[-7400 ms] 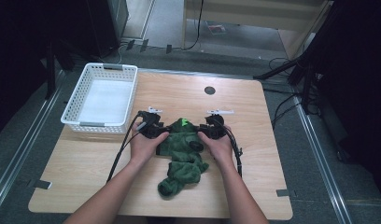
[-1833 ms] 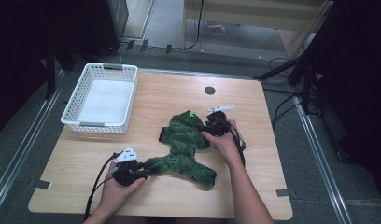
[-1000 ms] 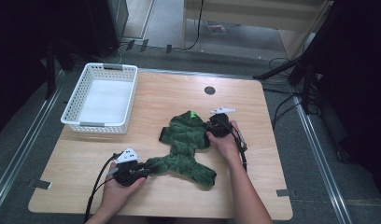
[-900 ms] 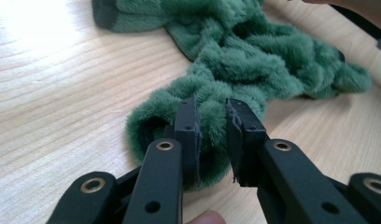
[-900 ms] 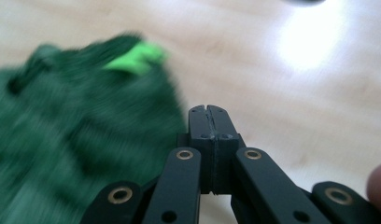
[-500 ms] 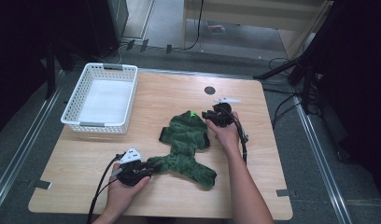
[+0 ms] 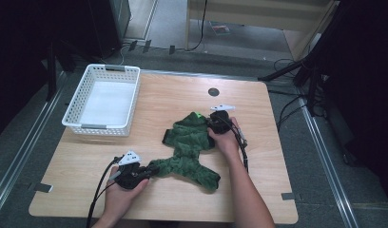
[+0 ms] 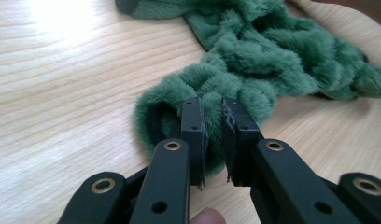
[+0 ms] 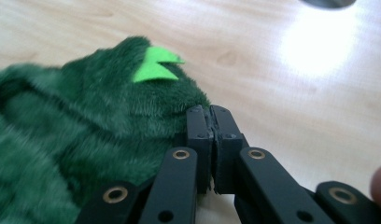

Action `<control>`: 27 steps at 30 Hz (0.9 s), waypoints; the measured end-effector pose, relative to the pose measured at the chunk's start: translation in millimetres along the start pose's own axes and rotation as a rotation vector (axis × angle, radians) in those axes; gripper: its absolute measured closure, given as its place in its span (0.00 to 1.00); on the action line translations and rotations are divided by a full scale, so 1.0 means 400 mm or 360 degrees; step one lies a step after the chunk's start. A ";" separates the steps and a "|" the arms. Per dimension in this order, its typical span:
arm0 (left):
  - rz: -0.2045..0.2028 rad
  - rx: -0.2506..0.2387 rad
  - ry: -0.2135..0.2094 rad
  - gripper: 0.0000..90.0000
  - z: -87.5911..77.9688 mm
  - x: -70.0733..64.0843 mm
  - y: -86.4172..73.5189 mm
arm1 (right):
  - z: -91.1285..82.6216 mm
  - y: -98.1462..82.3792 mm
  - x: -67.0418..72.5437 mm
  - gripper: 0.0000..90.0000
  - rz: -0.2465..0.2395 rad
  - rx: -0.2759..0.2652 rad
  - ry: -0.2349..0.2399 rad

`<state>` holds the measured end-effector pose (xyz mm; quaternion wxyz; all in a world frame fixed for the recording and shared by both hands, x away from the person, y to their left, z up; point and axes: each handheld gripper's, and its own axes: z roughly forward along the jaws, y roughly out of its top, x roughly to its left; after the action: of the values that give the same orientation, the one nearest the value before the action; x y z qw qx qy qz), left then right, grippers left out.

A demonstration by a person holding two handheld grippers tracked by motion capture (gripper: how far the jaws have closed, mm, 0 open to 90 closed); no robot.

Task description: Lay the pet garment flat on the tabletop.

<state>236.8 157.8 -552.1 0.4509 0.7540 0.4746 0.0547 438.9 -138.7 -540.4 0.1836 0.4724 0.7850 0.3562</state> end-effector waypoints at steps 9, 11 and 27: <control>0.0006 -0.0026 -0.0069 0.76 0.028 -0.021 0.009 | 0.042 0.046 0.016 0.94 -0.0106 -0.0014 0.0071; -0.0008 -0.0050 -0.0068 0.71 0.020 -0.016 0.013 | 0.031 0.045 0.022 0.82 -0.0177 0.0000 0.0103; 0.0080 -0.0056 -0.0032 0.81 -0.010 -0.001 -0.012 | 0.026 0.088 0.073 0.87 -0.0033 -0.0024 0.0274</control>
<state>231.4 160.8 -553.2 0.4672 0.7581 0.4500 0.0668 452.6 -98.7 -520.4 0.1226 0.4306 0.8000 0.3994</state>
